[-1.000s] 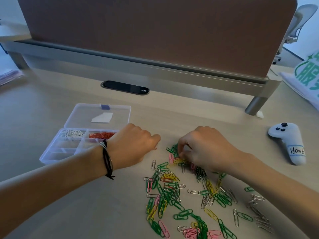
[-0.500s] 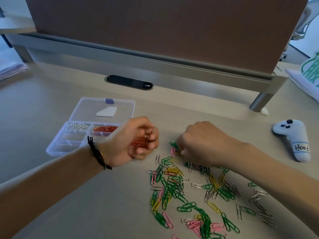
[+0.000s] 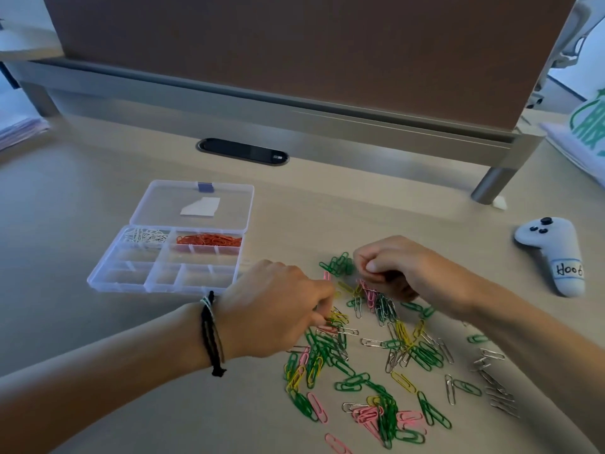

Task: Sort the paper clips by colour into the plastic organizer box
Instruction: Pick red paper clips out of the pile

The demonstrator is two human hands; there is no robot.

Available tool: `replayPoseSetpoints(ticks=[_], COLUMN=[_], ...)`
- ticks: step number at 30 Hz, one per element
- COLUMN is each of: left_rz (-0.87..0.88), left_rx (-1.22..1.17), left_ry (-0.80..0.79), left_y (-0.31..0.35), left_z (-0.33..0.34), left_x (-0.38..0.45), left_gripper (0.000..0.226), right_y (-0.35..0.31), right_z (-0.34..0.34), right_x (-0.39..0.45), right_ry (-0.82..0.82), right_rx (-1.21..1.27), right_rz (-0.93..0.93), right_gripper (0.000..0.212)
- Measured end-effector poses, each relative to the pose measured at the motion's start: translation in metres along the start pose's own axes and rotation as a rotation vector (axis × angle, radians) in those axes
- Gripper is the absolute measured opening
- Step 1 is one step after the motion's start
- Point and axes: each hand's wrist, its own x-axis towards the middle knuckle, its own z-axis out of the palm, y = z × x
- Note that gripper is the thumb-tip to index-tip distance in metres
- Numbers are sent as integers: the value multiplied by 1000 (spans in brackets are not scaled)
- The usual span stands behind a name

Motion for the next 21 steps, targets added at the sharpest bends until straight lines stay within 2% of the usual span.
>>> replayPoseSetpoints(ticks=[2, 4, 8, 10, 11, 13, 15, 17, 19, 21], left_rz=[6, -16, -93, -184, -250, -337, -349, -363, -408, -482], left_rx=[-112, -321, -697, -871, -971, -1274, -1615, -1837, -1916, -1882], left_ry=[13, 36, 26, 46, 52, -23, -154, -223, -220, -182], left_y=[1, -3, -7, -7, -9, -14, -21, -27, -27, -26], left_z=[-1, -1, -1, -3, -3, -6, -8, -9, -9, -7], left_x=[1, 0, -4, -4, -4, -6, -8, -12, -14, -14], left_gripper=[9, 9, 14, 16, 21, 30, 26, 25, 27, 31], right_y=[10, 17, 19, 16, 14, 9, -1, -8, -19, -26], right_z=[7, 11, 17, 21, 23, 28, 34, 41, 49, 55], right_x=[-8, -12, -15, -11, -10, -8, -9, -10, -11, -10], right_ry=[-10, -11, 7, 7, 38, 114, 62, 50, 102, 107], right_rx=[273, 463, 716, 713, 583, 86, -402, -773, -1024, -1154], right_rz=[45, 94, 163, 173, 174, 127, 24, 8, 2, -48], right_gripper=[27, 33, 29, 33, 41, 52, 38, 15, 7, 13])
